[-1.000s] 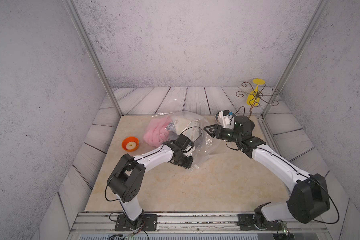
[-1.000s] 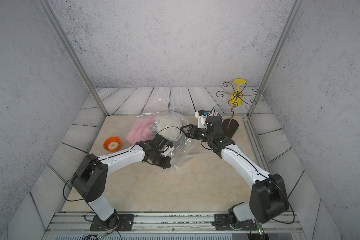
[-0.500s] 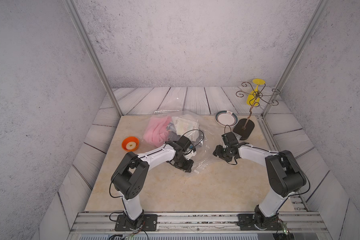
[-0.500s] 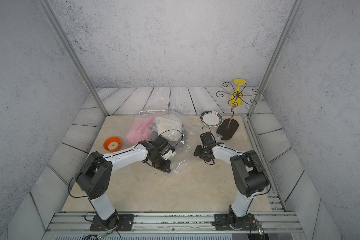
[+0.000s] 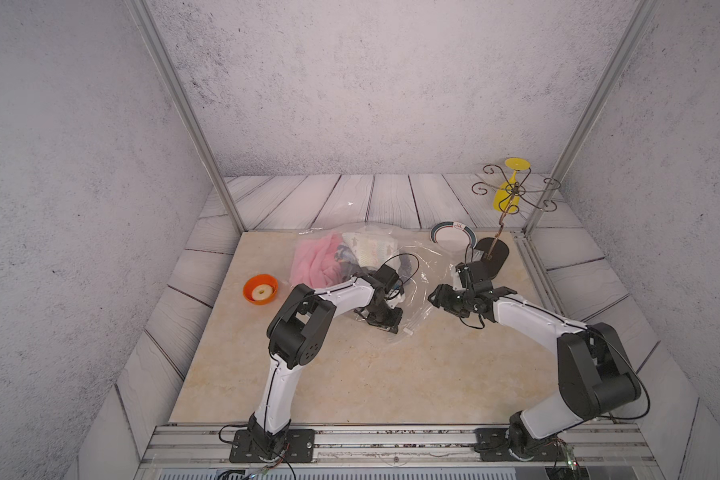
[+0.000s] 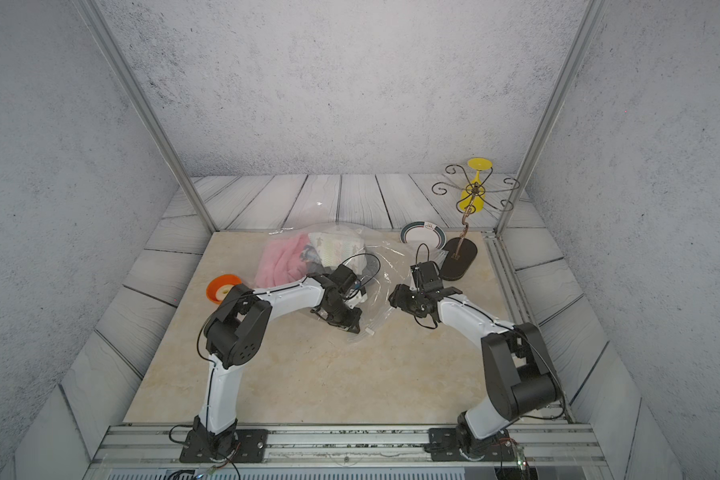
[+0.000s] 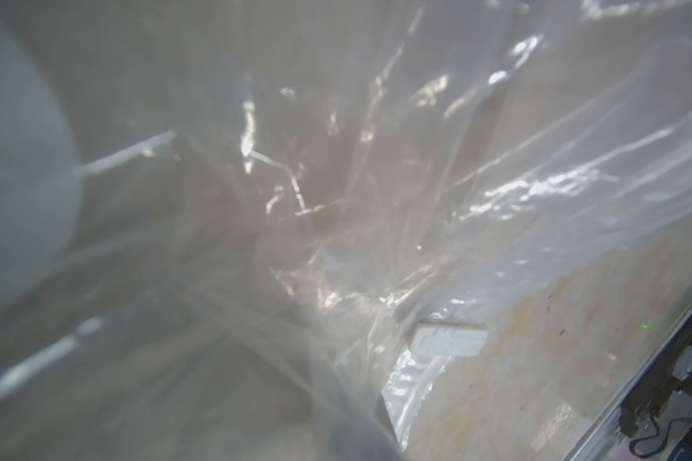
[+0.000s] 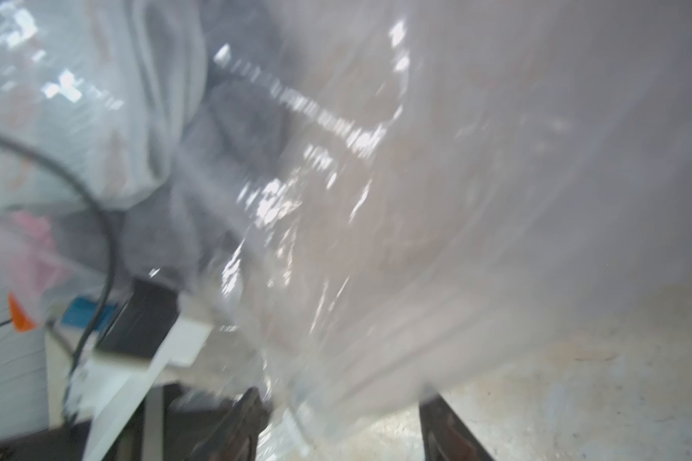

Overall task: Place the folded towel into the vacuum bag
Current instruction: Adjust the vacuum bag at the center of the board, then close the vacuum bag at the center of the board.

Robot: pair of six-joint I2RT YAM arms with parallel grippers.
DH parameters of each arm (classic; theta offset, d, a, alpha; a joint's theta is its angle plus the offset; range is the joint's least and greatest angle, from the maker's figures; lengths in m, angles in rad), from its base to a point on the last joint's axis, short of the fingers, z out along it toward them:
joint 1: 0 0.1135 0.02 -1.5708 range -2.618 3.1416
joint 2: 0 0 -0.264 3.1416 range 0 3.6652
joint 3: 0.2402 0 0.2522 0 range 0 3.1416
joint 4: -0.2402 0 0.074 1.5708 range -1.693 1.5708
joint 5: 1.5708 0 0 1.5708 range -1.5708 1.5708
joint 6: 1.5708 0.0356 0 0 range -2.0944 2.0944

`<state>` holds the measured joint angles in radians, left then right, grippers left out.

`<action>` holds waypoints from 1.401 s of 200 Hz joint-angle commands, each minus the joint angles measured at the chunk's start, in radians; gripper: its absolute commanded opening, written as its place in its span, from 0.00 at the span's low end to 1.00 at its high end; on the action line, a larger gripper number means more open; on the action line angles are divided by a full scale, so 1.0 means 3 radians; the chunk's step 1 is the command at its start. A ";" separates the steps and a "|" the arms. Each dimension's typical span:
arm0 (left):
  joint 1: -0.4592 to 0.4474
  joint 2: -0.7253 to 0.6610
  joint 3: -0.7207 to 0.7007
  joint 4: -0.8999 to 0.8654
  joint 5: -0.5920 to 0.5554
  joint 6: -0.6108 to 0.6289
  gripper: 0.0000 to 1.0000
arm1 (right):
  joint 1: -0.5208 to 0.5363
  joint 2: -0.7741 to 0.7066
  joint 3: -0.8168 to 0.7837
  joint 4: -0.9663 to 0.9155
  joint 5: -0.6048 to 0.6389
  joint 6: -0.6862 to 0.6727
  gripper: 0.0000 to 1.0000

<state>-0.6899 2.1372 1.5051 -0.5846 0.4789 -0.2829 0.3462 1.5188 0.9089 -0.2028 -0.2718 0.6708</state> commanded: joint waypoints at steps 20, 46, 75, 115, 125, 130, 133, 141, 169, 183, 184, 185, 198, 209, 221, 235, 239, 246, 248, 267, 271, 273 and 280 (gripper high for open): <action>0.0025 -0.0175 -0.0026 0.0472 0.0065 -0.0303 0.00 | 0.0070 -0.0097 -0.0285 0.0165 -0.0597 -0.0308 0.60; 0.0121 -0.0502 -0.0307 0.0950 0.0248 -0.0575 0.00 | 0.0072 -0.0020 -0.0272 0.0220 -0.0793 -0.0357 0.57; 0.0174 -0.0825 -0.0606 0.1396 0.0441 -0.0747 0.00 | 0.0069 0.0025 -0.0277 0.0359 -0.0916 -0.0326 0.51; 0.0172 -0.1071 -0.0776 0.1409 0.0405 -0.0669 0.00 | 0.0073 -0.0101 -0.0368 0.0665 -0.0959 -0.0216 0.43; 0.0172 -0.1084 -0.0799 0.1388 0.0399 -0.0657 0.00 | 0.0071 -0.0130 -0.0386 0.0748 -0.0976 -0.0189 0.41; 0.0172 -0.1089 -0.0810 0.1383 0.0402 -0.0655 0.00 | 0.0073 -0.0141 -0.0391 0.0774 -0.0992 -0.0188 0.40; 0.0170 -0.1088 -0.0817 0.1386 0.0408 -0.0657 0.00 | 0.0073 -0.0147 -0.0394 0.0801 -0.0996 -0.0180 0.39; 0.0172 -0.1092 -0.0838 0.1391 0.0419 -0.0649 0.00 | 0.0071 -0.0164 -0.0401 0.0855 -0.1029 -0.0168 0.37; 0.0172 -0.1116 -0.0862 0.1344 0.0384 -0.0614 0.00 | 0.0074 -0.0220 -0.0456 0.1136 -0.1168 -0.0086 0.31; 0.0173 -0.1118 -0.0870 0.1338 0.0381 -0.0608 0.00 | 0.0078 -0.0218 -0.0453 0.1216 -0.1241 -0.0083 0.29; 0.0173 -0.1117 -0.0870 0.1336 0.0382 -0.0607 0.00 | 0.0078 -0.0217 -0.0453 0.1220 -0.1244 -0.0083 0.29; 0.0173 -0.1122 -0.0870 0.1336 0.0379 -0.0607 0.00 | 0.0076 -0.0216 -0.0453 0.1221 -0.1248 -0.0083 0.28; 0.0170 -0.1126 -0.0870 0.1353 0.0388 -0.0602 0.00 | 0.0083 -0.0182 -0.0415 0.1186 -0.1293 -0.0099 0.25; 0.0171 -0.1127 -0.0870 0.1365 0.0396 -0.0606 0.00 | 0.0091 -0.0152 -0.0400 0.1175 -0.1321 -0.0111 0.24; 0.0172 -0.1130 -0.0870 0.1367 0.0394 -0.0600 0.00 | 0.0092 -0.0126 -0.0396 0.1175 -0.1328 -0.0111 0.21; 0.0173 -0.1133 -0.0872 0.1379 0.0400 -0.0596 0.00 | 0.0104 -0.0092 -0.0396 0.1182 -0.1335 -0.0105 0.21; 0.0173 -0.1139 -0.0874 0.1385 0.0404 -0.0596 0.00 | 0.0104 -0.0085 -0.0397 0.1182 -0.1340 -0.0108 0.21; 0.0173 -0.1139 -0.0878 0.1394 0.0409 -0.0589 0.00 | 0.0105 -0.0068 -0.0399 0.1189 -0.1334 -0.0108 0.21; 0.0173 -0.1143 -0.0884 0.1399 0.0411 -0.0589 0.00 | 0.0106 -0.0062 -0.0397 0.1188 -0.1331 -0.0109 0.21; 0.0173 -0.1159 -0.0906 0.1421 0.0418 -0.0585 0.00 | 0.0112 0.0000 -0.0387 0.1221 -0.1333 -0.0091 0.21; 0.0173 -0.1159 -0.0914 0.1427 0.0419 -0.0586 0.00 | 0.0118 0.0012 -0.0382 0.1227 -0.1338 -0.0086 0.21; 0.0173 -0.1161 -0.0908 0.1431 0.0420 -0.0586 0.00 | 0.0119 0.0021 -0.0377 0.1229 -0.1342 -0.0085 0.21; 0.0173 -0.1168 -0.0911 0.1431 0.0419 -0.0586 0.00 | 0.0118 0.0037 -0.0367 0.1237 -0.1344 -0.0083 0.21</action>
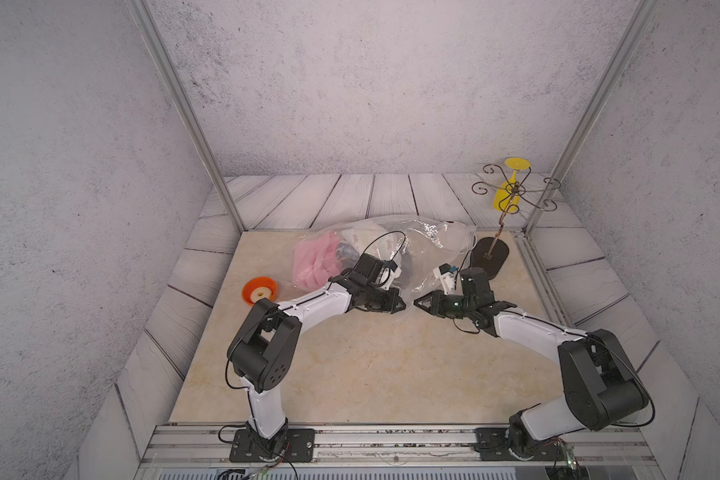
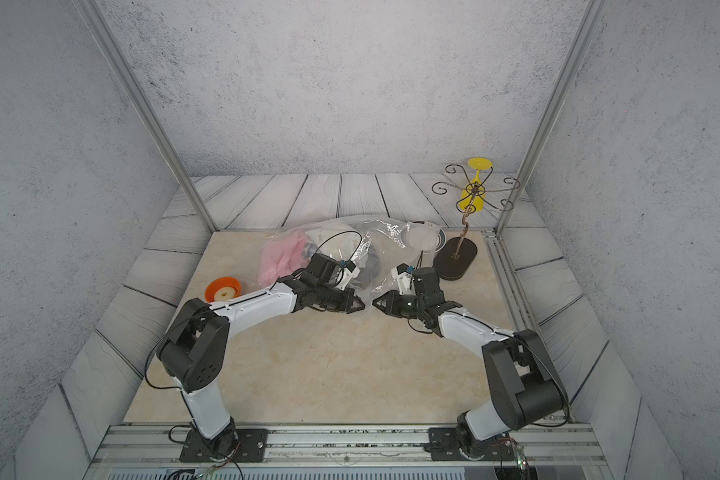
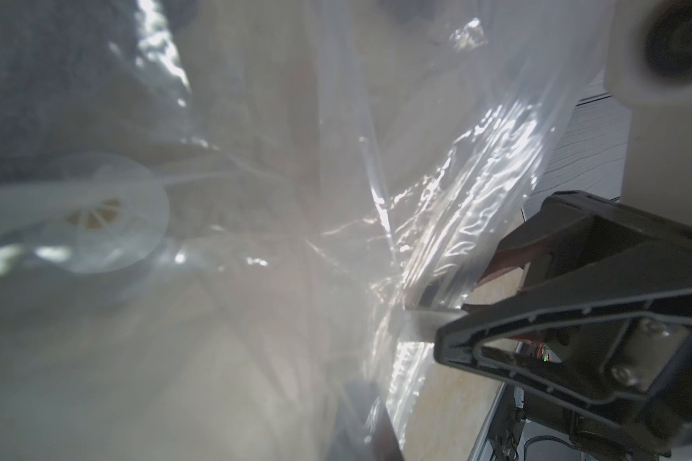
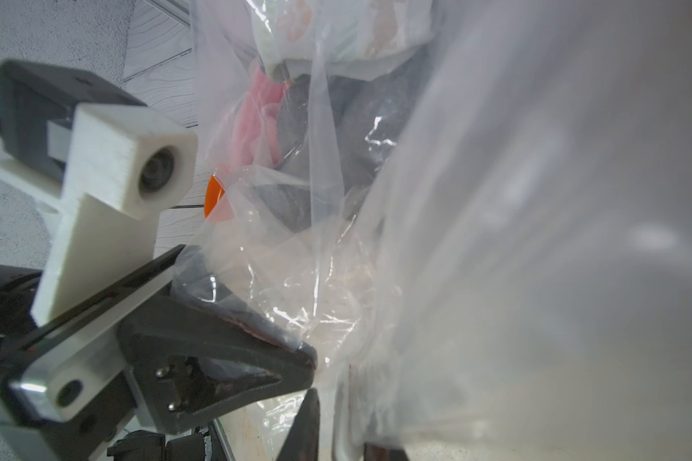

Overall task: Place the folded towel into the vacuum bag
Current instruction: Close the vacuum bag at the center of the board.

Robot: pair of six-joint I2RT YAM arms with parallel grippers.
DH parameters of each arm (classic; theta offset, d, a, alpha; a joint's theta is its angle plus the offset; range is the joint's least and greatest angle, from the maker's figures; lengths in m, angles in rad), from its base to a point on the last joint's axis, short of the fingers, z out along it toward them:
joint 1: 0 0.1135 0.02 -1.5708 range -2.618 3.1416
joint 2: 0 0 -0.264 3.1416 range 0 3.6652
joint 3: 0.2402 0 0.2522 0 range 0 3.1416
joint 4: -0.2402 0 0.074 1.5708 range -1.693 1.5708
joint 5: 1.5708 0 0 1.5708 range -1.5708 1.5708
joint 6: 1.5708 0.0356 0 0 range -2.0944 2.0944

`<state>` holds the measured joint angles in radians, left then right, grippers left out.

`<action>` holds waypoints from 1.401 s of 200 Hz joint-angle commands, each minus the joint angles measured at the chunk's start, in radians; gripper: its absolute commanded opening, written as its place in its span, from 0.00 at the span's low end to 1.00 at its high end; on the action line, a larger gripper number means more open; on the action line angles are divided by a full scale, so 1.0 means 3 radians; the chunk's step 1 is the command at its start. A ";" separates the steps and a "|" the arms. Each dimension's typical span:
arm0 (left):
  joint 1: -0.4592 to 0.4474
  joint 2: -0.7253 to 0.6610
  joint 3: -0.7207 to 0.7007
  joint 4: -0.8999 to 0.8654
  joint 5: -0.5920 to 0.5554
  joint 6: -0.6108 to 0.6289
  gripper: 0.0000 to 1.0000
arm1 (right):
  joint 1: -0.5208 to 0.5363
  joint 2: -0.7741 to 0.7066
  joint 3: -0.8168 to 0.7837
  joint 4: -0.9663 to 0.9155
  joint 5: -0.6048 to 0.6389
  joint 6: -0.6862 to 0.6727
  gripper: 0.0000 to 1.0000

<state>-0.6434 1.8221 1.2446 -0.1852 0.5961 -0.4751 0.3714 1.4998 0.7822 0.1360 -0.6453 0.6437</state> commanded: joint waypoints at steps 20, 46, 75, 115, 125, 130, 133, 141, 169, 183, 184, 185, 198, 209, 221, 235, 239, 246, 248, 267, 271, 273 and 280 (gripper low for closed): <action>0.0017 -0.0136 -0.0048 0.0097 0.0013 0.0074 0.00 | 0.0044 0.0119 0.0076 0.0116 -0.0084 0.0016 0.17; 0.0017 -0.0163 -0.0063 0.0107 0.0008 0.0096 0.00 | 0.0043 0.0104 0.0061 0.0137 -0.0034 0.0052 0.06; 0.0006 -0.0256 -0.0107 0.0131 0.0070 0.0204 0.00 | 0.0041 0.0038 0.0037 0.0212 0.0242 0.0217 0.00; 0.0002 -0.0363 -0.0158 -0.0046 0.0467 0.0505 0.00 | 0.0044 -0.0011 -0.0065 0.0725 0.0678 0.0893 0.00; 0.0002 -0.0375 -0.0165 -0.0112 0.0510 0.0573 0.00 | 0.0040 -0.0005 -0.0106 0.0900 0.0750 0.1092 0.00; 0.0002 -0.0376 -0.0170 -0.0131 0.0508 0.0593 0.00 | 0.0037 -0.0006 -0.0129 0.0994 0.0780 0.1183 0.00; 0.0002 -0.0377 -0.0174 -0.0145 0.0511 0.0603 0.00 | 0.0039 0.0001 -0.0144 0.1055 0.0789 0.1238 0.00; 0.0007 -0.0374 -0.0185 -0.0189 0.0515 0.0635 0.00 | 0.0036 0.0006 -0.0167 0.1175 0.0813 0.1346 0.00; 0.0011 -0.0357 -0.0186 -0.0337 0.0488 0.0711 0.00 | 0.0026 -0.0055 -0.0209 0.1236 0.0977 0.1509 0.00; 0.0017 -0.0372 -0.0196 -0.0383 0.0485 0.0749 0.00 | 0.0001 -0.0116 -0.0234 0.1148 0.1083 0.1493 0.00; 0.0017 -0.0375 -0.0199 -0.0387 0.0487 0.0752 0.00 | -0.0003 -0.0119 -0.0240 0.1142 0.1090 0.1486 0.00; 0.0017 -0.0379 -0.0202 -0.0386 0.0490 0.0754 0.00 | -0.0004 -0.0123 -0.0240 0.1140 0.1099 0.1483 0.00; 0.0027 -0.0414 -0.0250 -0.0371 0.0525 0.0779 0.00 | -0.0048 -0.0165 -0.0255 0.1050 0.1146 0.1426 0.00; 0.0040 -0.0448 -0.0286 -0.0370 0.0577 0.0809 0.00 | -0.0090 -0.0190 -0.0296 0.1031 0.1180 0.1414 0.00; 0.0054 -0.0480 -0.0320 -0.0370 0.0641 0.0839 0.00 | -0.0139 -0.0216 -0.0349 0.0995 0.1224 0.1422 0.00; 0.0078 -0.0519 -0.0370 -0.0341 0.0723 0.0847 0.00 | -0.0182 -0.0211 -0.0387 0.0997 0.1196 0.1413 0.00; 0.0079 -0.0529 -0.0384 -0.0330 0.0740 0.0847 0.00 | -0.0189 -0.0213 -0.0396 0.0989 0.1190 0.1408 0.00; 0.0083 -0.0553 -0.0412 -0.0312 0.0754 0.0843 0.00 | -0.0195 -0.0216 -0.0407 0.0989 0.1174 0.1375 0.00; 0.0084 -0.0556 -0.0417 -0.0305 0.0754 0.0842 0.00 | -0.0195 -0.0210 -0.0408 0.0986 0.1162 0.1355 0.00; 0.0089 -0.0583 -0.0441 -0.0291 0.0728 0.0838 0.00 | -0.0199 -0.0161 -0.0318 0.0923 0.0890 0.1121 0.00; 0.0087 -0.0585 -0.0442 -0.0292 0.0715 0.0830 0.00 | -0.0195 -0.0143 -0.0284 0.0903 0.0790 0.1066 0.00; 0.0088 -0.0584 -0.0439 -0.0297 0.0707 0.0829 0.00 | -0.0195 -0.0136 -0.0269 0.0885 0.0732 0.1039 0.01; 0.0086 -0.0581 -0.0436 -0.0299 0.0679 0.0822 0.00 | -0.0196 -0.0107 -0.0213 0.0831 0.0564 0.0954 0.08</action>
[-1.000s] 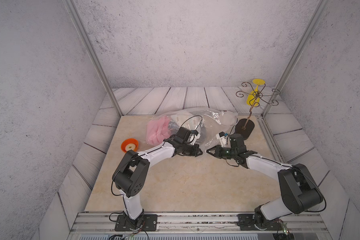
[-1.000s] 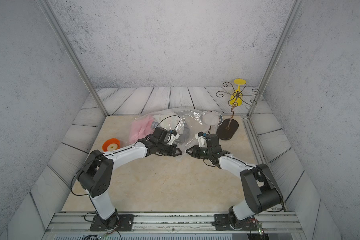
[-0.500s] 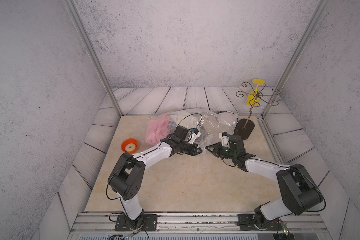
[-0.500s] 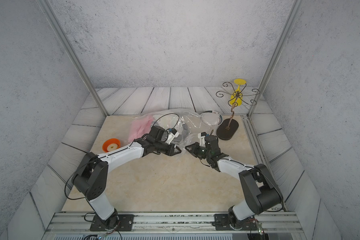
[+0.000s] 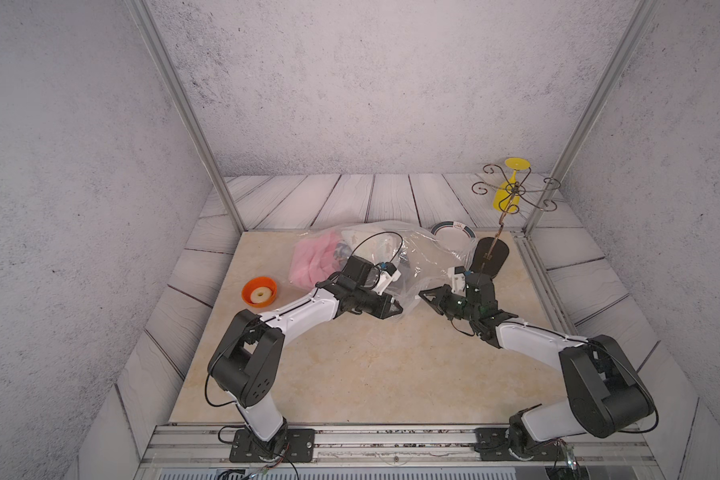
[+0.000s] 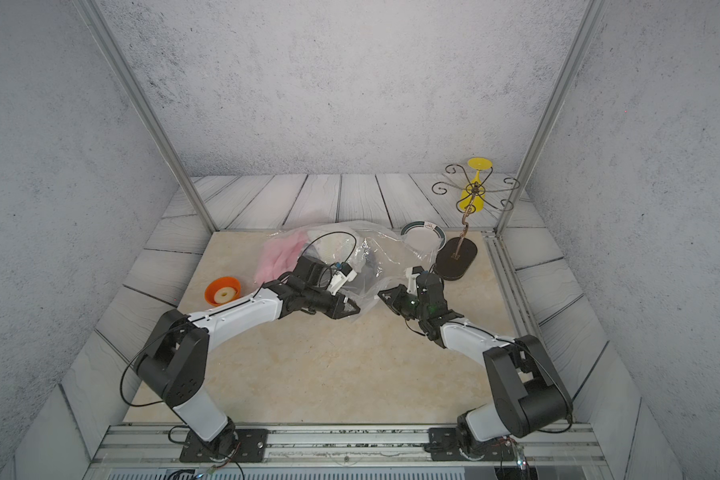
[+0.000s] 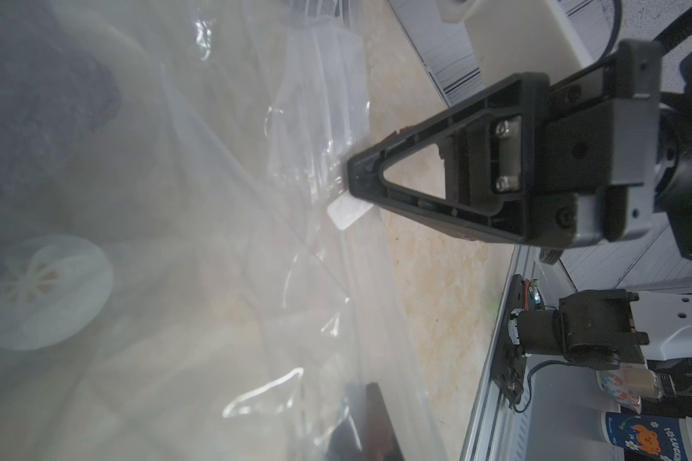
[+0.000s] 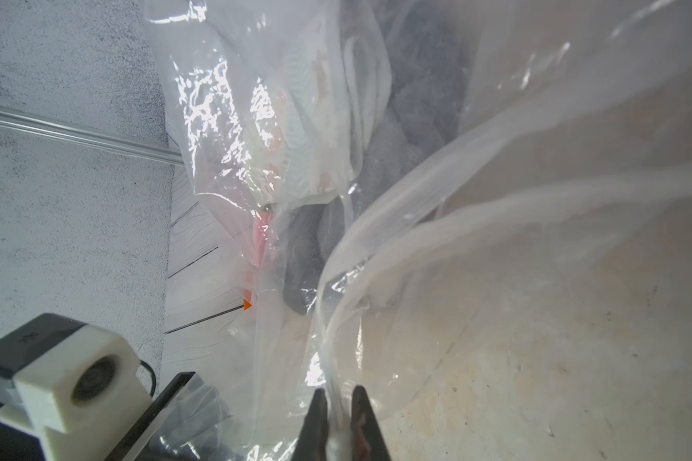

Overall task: Place the folded towel into the vacuum bag
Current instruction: Close the vacuum bag at the center of the board.

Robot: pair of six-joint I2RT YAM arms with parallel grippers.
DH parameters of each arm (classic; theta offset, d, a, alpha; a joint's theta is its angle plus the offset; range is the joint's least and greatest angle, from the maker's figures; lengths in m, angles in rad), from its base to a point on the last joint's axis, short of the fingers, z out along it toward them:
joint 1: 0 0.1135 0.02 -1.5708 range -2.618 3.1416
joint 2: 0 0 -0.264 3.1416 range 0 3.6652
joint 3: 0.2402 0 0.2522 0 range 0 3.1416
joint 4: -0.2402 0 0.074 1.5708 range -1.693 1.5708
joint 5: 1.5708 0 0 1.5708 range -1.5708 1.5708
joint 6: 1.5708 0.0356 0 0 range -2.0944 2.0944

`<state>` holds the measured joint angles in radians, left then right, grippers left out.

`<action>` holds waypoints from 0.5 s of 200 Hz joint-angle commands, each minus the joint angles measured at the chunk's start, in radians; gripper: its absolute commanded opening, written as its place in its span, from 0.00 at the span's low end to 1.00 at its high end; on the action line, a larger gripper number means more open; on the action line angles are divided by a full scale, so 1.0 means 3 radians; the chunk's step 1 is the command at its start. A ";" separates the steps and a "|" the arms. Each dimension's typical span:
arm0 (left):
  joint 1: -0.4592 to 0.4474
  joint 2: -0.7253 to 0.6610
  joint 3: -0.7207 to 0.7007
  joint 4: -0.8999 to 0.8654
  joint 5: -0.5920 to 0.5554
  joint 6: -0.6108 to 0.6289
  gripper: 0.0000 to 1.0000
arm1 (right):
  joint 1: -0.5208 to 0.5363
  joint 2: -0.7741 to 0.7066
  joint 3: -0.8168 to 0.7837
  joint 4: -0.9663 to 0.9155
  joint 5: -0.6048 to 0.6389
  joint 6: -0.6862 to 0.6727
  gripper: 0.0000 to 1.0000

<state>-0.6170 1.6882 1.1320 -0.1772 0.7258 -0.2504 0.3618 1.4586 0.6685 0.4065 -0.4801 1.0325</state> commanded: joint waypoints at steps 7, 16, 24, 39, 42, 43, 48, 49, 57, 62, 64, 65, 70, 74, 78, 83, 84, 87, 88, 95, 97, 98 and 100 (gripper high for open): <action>0.0001 -0.0127 -0.0054 -0.0325 0.0208 0.0057 0.00 | -0.0164 0.0055 0.0215 -0.0113 -0.0162 -0.0407 0.19; 0.0001 -0.0121 -0.0046 -0.0311 0.0170 0.0043 0.00 | -0.0164 0.0075 0.0250 -0.0167 -0.0317 -0.0460 0.32; 0.0001 -0.0119 -0.0046 -0.0286 0.0150 0.0025 0.00 | -0.0162 0.0073 0.0246 -0.0167 -0.0407 -0.0480 0.38; -0.0001 -0.0116 -0.0051 -0.0241 0.0135 -0.0002 0.00 | -0.0158 0.0053 0.0216 -0.0160 -0.0459 -0.0501 0.41; 0.0000 -0.0115 -0.0055 -0.0231 0.0128 -0.0007 0.00 | -0.0158 0.0048 0.0216 -0.0171 -0.0465 -0.0509 0.41; 0.0000 -0.0115 -0.0053 -0.0229 0.0125 -0.0008 0.00 | -0.0158 0.0048 0.0216 -0.0178 -0.0465 -0.0515 0.41; 0.0001 -0.0116 -0.0049 -0.0218 0.0110 -0.0019 0.00 | -0.0160 0.0035 0.0223 -0.0215 -0.0470 -0.0541 0.41; 0.0001 -0.0116 -0.0050 -0.0218 0.0108 -0.0021 0.00 | -0.0159 0.0036 0.0224 -0.0220 -0.0470 -0.0547 0.41; 0.0001 -0.0116 -0.0042 -0.0211 0.0086 -0.0033 0.00 | -0.0157 0.0037 0.0245 -0.0285 -0.0513 -0.0595 0.40; 0.0000 -0.0115 -0.0040 -0.0198 0.0070 -0.0034 0.00 | -0.0160 0.0046 0.0265 -0.0311 -0.0553 -0.0637 0.39; 0.0001 -0.0117 -0.0040 -0.0193 0.0063 -0.0038 0.00 | -0.0158 0.0047 0.0273 -0.0328 -0.0577 -0.0658 0.39; -0.0001 -0.0116 -0.0041 -0.0192 0.0059 -0.0041 0.00 | -0.0158 0.0047 0.0280 -0.0343 -0.0588 -0.0669 0.39; 0.0001 -0.0119 -0.0041 -0.0180 0.0052 -0.0051 0.00 | -0.0159 0.0051 0.0318 -0.0434 -0.0630 -0.0731 0.39; 0.0001 -0.0123 -0.0041 -0.0168 0.0038 -0.0059 0.00 | -0.0160 0.0059 0.0362 -0.0521 -0.0659 -0.0791 0.38; 0.0001 -0.0128 -0.0043 -0.0155 0.0019 -0.0069 0.00 | -0.0161 0.0062 0.0400 -0.0635 -0.0686 -0.0863 0.37; 0.0001 -0.0128 -0.0043 -0.0130 0.0005 -0.0084 0.00 | -0.0158 0.0066 0.0444 -0.0755 -0.0724 -0.0946 0.36; 0.0001 -0.0132 -0.0042 -0.0125 0.0002 -0.0087 0.00 | -0.0158 0.0064 0.0450 -0.0766 -0.0730 -0.0954 0.36; 0.0001 -0.0132 -0.0044 -0.0112 -0.0003 -0.0095 0.00 | -0.0160 0.0066 0.0468 -0.0828 -0.0752 -0.1004 0.35; 0.0001 -0.0131 -0.0042 -0.0106 -0.0004 -0.0098 0.00 | -0.0162 0.0066 0.0475 -0.0846 -0.0760 -0.1016 0.35; 0.0001 -0.0133 -0.0050 -0.0079 -0.0022 -0.0114 0.00 | -0.0158 0.0062 0.0504 -0.0965 -0.0818 -0.1111 0.32; 0.0001 -0.0131 -0.0048 -0.0074 -0.0028 -0.0118 0.00 | -0.0158 0.0057 0.0517 -0.1003 -0.0829 -0.1124 0.32; 0.0001 -0.0131 -0.0044 -0.0069 -0.0029 -0.0122 0.00 | -0.0160 0.0057 0.0522 -0.1020 -0.0839 -0.1137 0.32; -0.0001 -0.0131 -0.0043 -0.0065 -0.0031 -0.0129 0.00 | -0.0159 0.0056 0.0533 -0.1055 -0.0852 -0.1164 0.31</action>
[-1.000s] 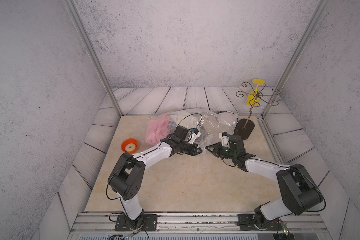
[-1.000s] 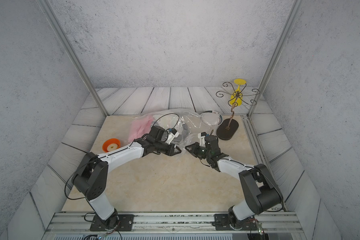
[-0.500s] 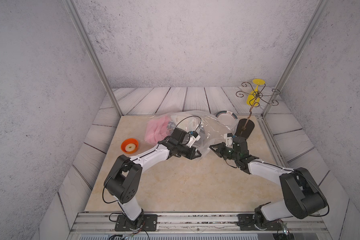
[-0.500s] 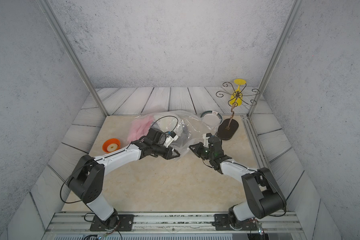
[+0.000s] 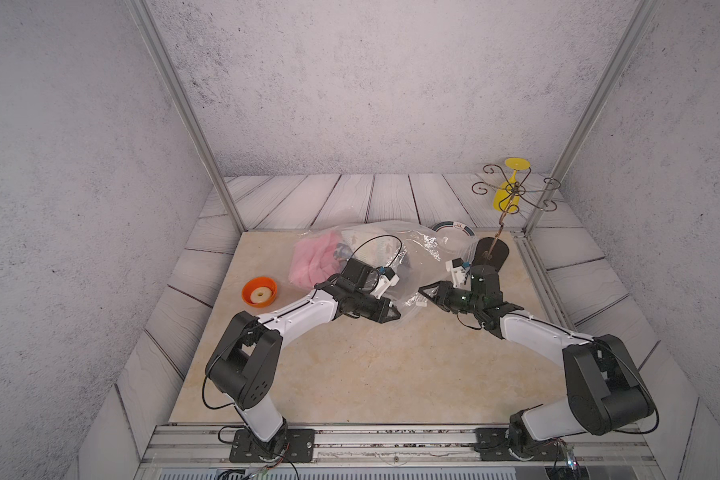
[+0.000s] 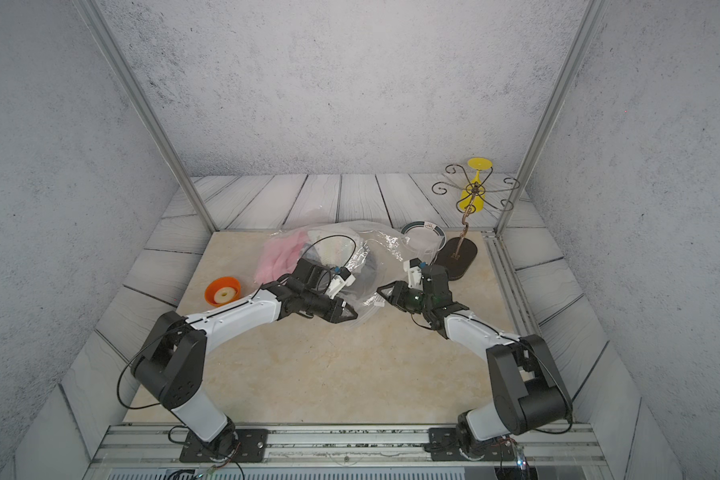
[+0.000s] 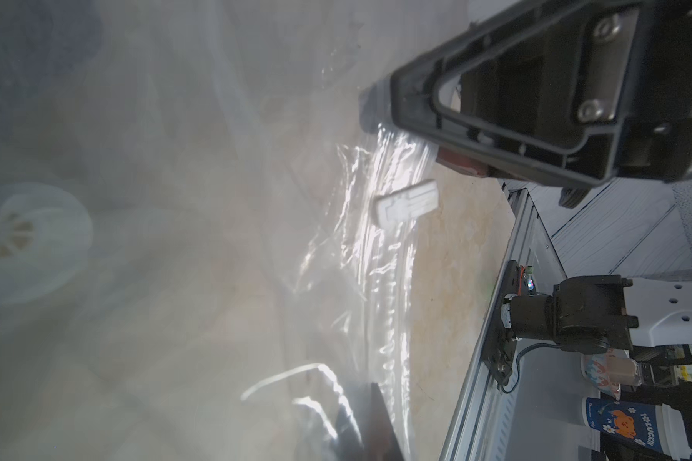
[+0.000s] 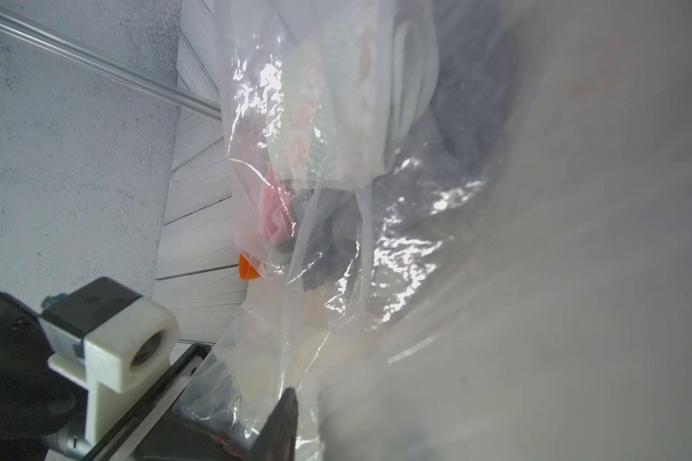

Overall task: Place the folded towel into the vacuum bag
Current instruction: Close the vacuum bag at the center of the board.

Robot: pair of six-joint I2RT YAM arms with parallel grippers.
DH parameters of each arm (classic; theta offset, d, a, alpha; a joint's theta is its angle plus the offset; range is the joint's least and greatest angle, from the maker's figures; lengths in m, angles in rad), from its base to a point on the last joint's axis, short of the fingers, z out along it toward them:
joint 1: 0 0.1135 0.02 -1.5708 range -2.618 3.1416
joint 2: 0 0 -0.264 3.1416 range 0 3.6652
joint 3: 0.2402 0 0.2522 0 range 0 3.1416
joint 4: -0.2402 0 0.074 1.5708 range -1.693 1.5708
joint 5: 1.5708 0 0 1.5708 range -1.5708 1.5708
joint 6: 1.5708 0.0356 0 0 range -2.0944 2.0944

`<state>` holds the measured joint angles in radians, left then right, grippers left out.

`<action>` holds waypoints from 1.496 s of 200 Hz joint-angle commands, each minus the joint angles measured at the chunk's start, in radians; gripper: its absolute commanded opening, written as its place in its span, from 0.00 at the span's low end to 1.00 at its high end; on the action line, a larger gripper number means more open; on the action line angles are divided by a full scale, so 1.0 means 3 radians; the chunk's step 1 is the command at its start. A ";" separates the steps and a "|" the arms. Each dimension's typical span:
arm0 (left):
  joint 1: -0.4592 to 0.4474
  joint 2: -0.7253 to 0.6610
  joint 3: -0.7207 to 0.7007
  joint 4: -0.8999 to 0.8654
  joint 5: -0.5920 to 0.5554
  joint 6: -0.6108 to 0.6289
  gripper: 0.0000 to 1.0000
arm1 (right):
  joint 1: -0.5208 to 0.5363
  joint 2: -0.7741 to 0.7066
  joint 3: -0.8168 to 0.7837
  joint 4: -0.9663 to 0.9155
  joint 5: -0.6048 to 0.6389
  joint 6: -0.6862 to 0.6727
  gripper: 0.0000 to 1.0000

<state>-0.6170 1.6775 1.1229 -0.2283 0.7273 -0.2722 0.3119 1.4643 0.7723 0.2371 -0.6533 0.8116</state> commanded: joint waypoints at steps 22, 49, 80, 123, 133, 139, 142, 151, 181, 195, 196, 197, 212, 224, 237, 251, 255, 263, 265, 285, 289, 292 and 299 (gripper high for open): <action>0.0001 -0.0077 0.0012 0.0125 -0.0046 -0.0069 0.00 | 0.0009 0.0000 0.0203 -0.0726 -0.0382 -0.0607 0.29; 0.0001 -0.0027 0.0030 0.0117 -0.0026 -0.0078 0.00 | 0.0013 -0.0018 0.0147 -0.0759 -0.0449 -0.0644 0.28; 0.0001 0.0007 0.0051 0.0096 -0.0013 -0.0090 0.00 | 0.0013 -0.0006 0.0138 -0.0718 -0.0460 -0.0633 0.24; 0.0001 -0.0006 0.0047 0.0043 -0.0025 -0.0059 0.00 | 0.0017 0.0053 0.0135 -0.0607 -0.0455 -0.0582 0.14; 0.0000 -0.0010 0.0049 0.0031 -0.0031 -0.0059 0.00 | 0.0019 0.0071 0.0130 -0.0571 -0.0428 -0.0557 0.10; 0.0000 -0.0009 0.0051 0.0023 -0.0036 -0.0059 0.00 | 0.0019 0.0071 0.0121 -0.0546 -0.0404 -0.0531 0.08; 0.0001 -0.0011 0.0051 0.0024 -0.0036 -0.0059 0.00 | 0.0021 0.0072 0.0118 -0.0530 -0.0389 -0.0523 0.06; 0.0001 -0.0015 0.0047 0.0016 -0.0036 -0.0052 0.00 | 0.0018 0.0074 0.0114 -0.0497 -0.0327 -0.0494 0.03; -0.0003 -0.0023 0.0056 -0.0088 -0.0104 -0.0015 0.00 | 0.0015 0.0030 0.0056 -0.0223 0.0106 -0.0178 0.00; 0.0001 -0.0029 0.0051 -0.0143 -0.0123 0.0019 0.00 | 0.0014 -0.0008 -0.0045 0.0066 0.0398 0.0134 0.00; 0.0001 -0.0029 0.0051 -0.0146 -0.0123 0.0021 0.00 | 0.0011 -0.0008 -0.0054 0.0090 0.0419 0.0161 0.00; -0.0001 -0.0029 0.0051 -0.0150 -0.0123 0.0024 0.00 | 0.0015 -0.0008 -0.0064 0.0118 0.0439 0.0188 0.00; 0.0000 -0.0051 0.0019 -0.0184 -0.0115 0.0060 0.00 | 0.0014 -0.0001 -0.0197 0.0460 0.0709 0.0614 0.00; 0.0001 -0.0075 -0.0007 -0.0209 -0.0099 0.0093 0.00 | 0.0014 0.0032 -0.0302 0.0725 0.0891 0.0918 0.00; 0.0001 -0.0103 -0.0033 -0.0235 -0.0083 0.0118 0.00 | 0.0014 0.0062 -0.0363 0.0876 0.1010 0.1083 0.00; -0.0001 -0.0134 -0.0061 -0.0255 -0.0059 0.0150 0.00 | 0.0014 0.0050 -0.0374 0.0867 0.1135 0.1121 0.00; 0.0000 -0.0147 -0.0070 -0.0265 -0.0045 0.0162 0.00 | 0.0011 0.0040 -0.0376 0.0847 0.1175 0.1124 0.00; 0.0001 -0.0168 -0.0088 -0.0281 -0.0022 0.0188 0.00 | 0.0014 0.0010 -0.0381 0.0790 0.1267 0.1133 0.00; -0.0001 -0.0176 -0.0090 -0.0283 -0.0021 0.0194 0.00 | 0.0014 0.0002 -0.0385 0.0790 0.1285 0.1127 0.00; 0.0006 -0.0245 -0.0146 -0.0283 0.0032 0.0227 0.00 | 0.0007 -0.0056 -0.0372 0.0643 0.1438 0.1097 0.00; 0.0011 -0.0261 -0.0157 -0.0278 0.0051 0.0227 0.00 | 0.0009 -0.0068 -0.0371 0.0612 0.1466 0.1085 0.00; 0.0016 -0.0270 -0.0166 -0.0273 0.0062 0.0227 0.00 | 0.0009 -0.0074 -0.0369 0.0585 0.1489 0.1077 0.00; 0.0026 -0.0296 -0.0185 -0.0261 0.0089 0.0227 0.00 | 0.0004 -0.0088 -0.0357 0.0507 0.1537 0.1055 0.00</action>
<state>-0.6174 1.6577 1.1118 -0.1684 0.6773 -0.2424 0.3668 1.4605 0.6567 0.4099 -0.5030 1.1160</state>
